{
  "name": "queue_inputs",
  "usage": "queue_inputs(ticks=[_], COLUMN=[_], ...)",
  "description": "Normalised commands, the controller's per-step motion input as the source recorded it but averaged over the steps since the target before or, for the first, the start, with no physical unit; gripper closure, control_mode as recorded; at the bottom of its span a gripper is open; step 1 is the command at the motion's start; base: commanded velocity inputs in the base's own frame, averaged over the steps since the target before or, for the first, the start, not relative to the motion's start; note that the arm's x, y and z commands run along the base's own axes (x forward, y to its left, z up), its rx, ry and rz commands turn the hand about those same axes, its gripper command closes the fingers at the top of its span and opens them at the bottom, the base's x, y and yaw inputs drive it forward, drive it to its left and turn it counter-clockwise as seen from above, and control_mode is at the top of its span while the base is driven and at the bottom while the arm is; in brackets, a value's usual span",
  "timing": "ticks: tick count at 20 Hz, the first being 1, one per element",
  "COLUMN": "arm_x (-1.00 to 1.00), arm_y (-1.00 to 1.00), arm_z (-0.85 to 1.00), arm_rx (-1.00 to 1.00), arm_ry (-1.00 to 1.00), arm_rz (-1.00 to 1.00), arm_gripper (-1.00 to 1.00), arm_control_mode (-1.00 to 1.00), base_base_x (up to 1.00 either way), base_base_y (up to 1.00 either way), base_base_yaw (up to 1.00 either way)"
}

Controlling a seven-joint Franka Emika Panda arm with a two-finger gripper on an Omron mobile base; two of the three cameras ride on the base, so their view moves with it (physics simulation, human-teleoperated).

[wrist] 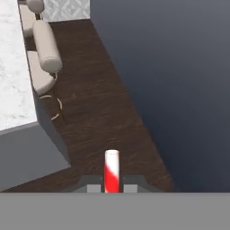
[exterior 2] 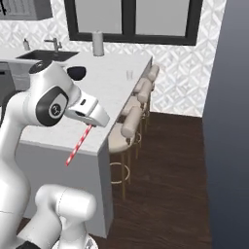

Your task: Take a straw from the drawer in front and place it inside the glass cup on the dining counter.

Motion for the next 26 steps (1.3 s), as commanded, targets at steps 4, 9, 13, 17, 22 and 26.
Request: queue_inputs(ticks=[4,9,13,17,22,26], arm_x=[0.00,0.00,0.00,0.00,0.00,0.00], arm_y=[0.00,0.00,0.00,0.00,0.00,0.00], arm_z=[0.00,0.00,0.00,0.00,0.00,0.00], arm_rx=[0.00,0.00,0.00,0.00,0.00,0.00], arm_ry=[0.00,0.00,0.00,0.00,0.00,0.00], arm_rz=[0.00,0.00,0.00,0.00,0.00,0.00], arm_gripper=[1.00,1.00,1.00,1.00,1.00,1.00], arm_control_mode=[1.00,1.00,1.00,1.00,1.00,1.00], base_base_x=[0.27,0.40,0.61,0.64,0.62,0.49], base_base_y=[-1.00,-0.96,-0.89,-0.85,-0.85,-0.87], base_base_yaw=[0.36,0.46,0.46,0.48,0.48,0.49])
